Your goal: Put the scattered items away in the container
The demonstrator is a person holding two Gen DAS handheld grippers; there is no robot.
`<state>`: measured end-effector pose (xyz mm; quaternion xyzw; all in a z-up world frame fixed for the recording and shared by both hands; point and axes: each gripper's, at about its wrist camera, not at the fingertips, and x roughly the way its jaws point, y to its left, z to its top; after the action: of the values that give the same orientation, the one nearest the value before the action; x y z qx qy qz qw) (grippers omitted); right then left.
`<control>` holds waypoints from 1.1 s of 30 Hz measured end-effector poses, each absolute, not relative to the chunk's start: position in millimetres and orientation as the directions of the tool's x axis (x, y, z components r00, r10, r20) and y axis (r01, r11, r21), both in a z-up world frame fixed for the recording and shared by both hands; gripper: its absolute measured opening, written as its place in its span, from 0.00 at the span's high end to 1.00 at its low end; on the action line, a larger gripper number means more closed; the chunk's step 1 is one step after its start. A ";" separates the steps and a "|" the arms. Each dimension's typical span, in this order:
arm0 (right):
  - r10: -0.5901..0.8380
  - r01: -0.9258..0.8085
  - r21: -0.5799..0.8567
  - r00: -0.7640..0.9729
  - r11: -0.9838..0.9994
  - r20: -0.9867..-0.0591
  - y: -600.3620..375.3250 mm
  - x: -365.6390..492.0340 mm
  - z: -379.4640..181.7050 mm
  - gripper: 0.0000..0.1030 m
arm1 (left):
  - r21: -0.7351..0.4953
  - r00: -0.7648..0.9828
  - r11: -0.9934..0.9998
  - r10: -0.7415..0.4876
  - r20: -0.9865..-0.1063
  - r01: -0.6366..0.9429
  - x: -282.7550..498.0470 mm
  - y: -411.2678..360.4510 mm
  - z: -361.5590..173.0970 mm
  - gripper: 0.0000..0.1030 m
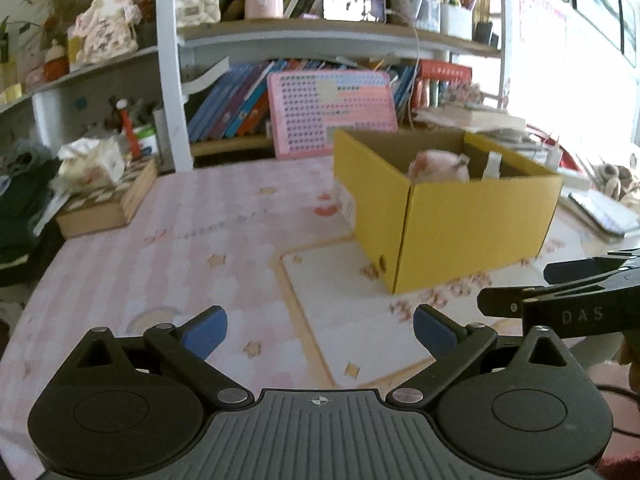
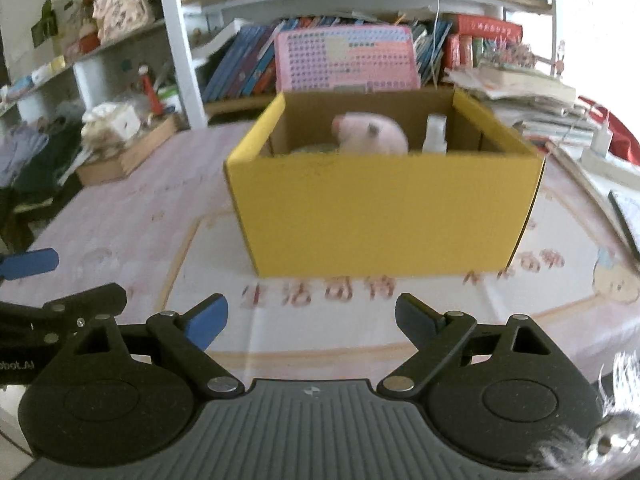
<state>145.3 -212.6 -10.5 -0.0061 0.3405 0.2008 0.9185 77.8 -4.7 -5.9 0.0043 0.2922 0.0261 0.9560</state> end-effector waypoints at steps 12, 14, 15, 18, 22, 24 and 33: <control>0.365 -0.371 0.137 0.659 0.918 -0.658 -206.0 129.2 -25.1 0.10 | 0.065 0.783 0.993 0.119 -0.611 -0.101 49.8 6.3 -13.7 0.00; 0.362 -0.375 0.130 0.657 0.918 -0.661 -205.4 128.5 -21.9 0.08 | 0.062 0.775 0.994 0.111 -0.622 -0.093 49.3 4.7 -12.3 0.00; 0.363 -0.378 0.127 0.657 0.917 -0.661 -205.3 127.7 -20.6 0.06 | 0.063 0.775 0.994 0.110 -0.622 -0.090 48.7 3.5 -11.2 0.00; 0.361 -0.387 0.119 0.646 0.915 -0.673 -204.2 126.1 -19.4 0.05 | 0.053 0.766 0.995 0.096 -0.636 -0.080 47.1 1.0 -10.9 0.00; 0.355 -0.389 0.113 0.634 0.914 -0.687 -202.8 125.3 -20.4 0.04 | 0.032 0.753 0.997 0.073 -0.655 -0.068 46.2 -1.1 -12.8 0.00; 0.356 -0.392 0.113 0.631 0.913 -0.690 -202.3 124.0 -21.9 0.04 | 0.027 0.750 0.997 0.070 -0.657 -0.070 44.4 -2.0 -14.8 0.00; 0.345 -0.392 0.097 0.631 0.915 -0.695 -201.7 114.7 -23.5 0.03 | 0.022 0.739 0.997 0.073 -0.670 -0.078 39.7 -2.6 -17.5 0.00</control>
<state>114.7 -201.7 -23.5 -0.0314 0.3778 0.2040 0.9026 39.7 -2.6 -17.5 -0.0038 0.3592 0.0405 0.9324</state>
